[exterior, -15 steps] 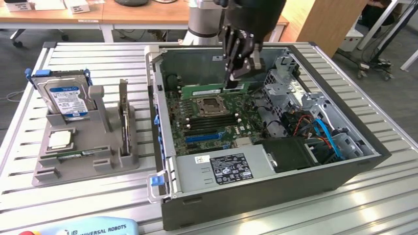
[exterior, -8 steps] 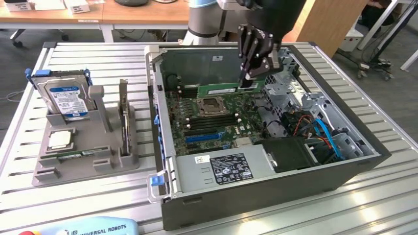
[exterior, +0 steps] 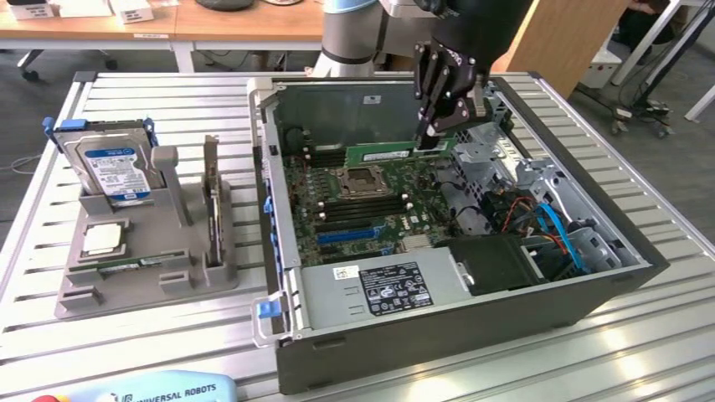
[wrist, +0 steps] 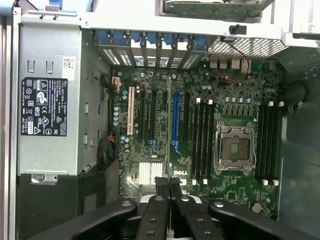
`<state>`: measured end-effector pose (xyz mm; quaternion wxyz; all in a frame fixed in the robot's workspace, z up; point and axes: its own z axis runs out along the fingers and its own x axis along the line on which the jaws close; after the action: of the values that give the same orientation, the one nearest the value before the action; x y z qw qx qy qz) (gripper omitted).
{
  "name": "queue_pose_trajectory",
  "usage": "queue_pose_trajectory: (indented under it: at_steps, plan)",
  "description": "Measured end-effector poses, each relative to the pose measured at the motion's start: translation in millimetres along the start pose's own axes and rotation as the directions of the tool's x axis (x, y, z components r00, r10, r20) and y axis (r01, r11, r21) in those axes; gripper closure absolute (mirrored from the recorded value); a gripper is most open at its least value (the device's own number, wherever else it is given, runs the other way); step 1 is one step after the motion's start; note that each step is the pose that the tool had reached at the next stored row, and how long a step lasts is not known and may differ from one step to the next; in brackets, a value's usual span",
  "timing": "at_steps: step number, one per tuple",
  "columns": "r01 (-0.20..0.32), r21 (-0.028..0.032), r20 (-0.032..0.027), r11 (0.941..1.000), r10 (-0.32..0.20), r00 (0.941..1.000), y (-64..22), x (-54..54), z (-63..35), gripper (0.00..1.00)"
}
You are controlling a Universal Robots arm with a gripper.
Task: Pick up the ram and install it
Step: 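Pick up the ram and move it above insertion slot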
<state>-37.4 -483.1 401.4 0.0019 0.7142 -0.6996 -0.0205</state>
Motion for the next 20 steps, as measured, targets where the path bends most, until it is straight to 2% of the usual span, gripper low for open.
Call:
queue_pose_trajectory:
  at_steps: [6, 11, 20]
  plan:
    - [-0.034, 0.0009, 0.0011, 0.9994, 0.034, 0.9994, 0.0, 0.0, 0.2, 0.89]
    - [-0.038, 0.0011, 0.0013, 0.9993, 0.038, 0.9993, 0.1, -1.2, 0.3, 0.89]
    - [-0.045, 0.0015, 0.0015, 0.9990, 0.045, 0.9990, -0.6, -24.0, 2.8, 0.89]
